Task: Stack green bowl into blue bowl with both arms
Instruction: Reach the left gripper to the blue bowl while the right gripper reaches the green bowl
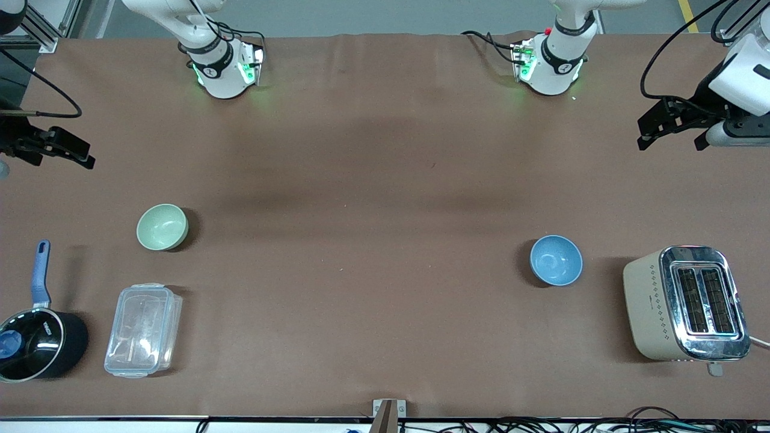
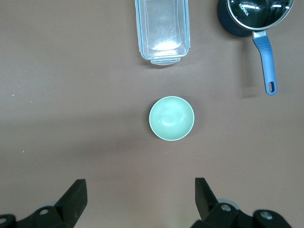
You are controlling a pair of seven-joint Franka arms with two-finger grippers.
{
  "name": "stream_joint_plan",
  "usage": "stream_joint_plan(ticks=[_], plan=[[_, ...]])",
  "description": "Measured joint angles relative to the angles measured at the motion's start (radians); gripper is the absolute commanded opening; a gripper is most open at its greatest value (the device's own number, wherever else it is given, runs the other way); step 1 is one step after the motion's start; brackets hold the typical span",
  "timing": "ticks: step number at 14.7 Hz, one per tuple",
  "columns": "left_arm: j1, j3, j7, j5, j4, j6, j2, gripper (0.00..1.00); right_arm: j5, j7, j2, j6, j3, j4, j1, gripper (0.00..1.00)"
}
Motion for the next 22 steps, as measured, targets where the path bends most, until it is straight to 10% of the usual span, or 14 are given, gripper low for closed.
stream_joint_plan(ticks=[7, 16, 22], plan=[[0.000, 0.000, 0.000, 0.015, 0.000, 0.006, 0.045, 1.00, 0.000, 0.001, 0.000, 0.001, -0.003, 0.000, -0.001, 1.00], [0.023, 0.003, 0.000, 0.019, -0.147, 0.607, 0.453, 1.00, 0.043, -0.122, 0.036, 0.116, -0.131, -0.100, -0.003, 1.00], [0.045, 0.004, -0.004, 0.123, -0.201, 0.828, 0.626, 0.71, 0.149, -0.303, 0.070, 0.385, -0.272, -0.358, -0.008, 1.00]])
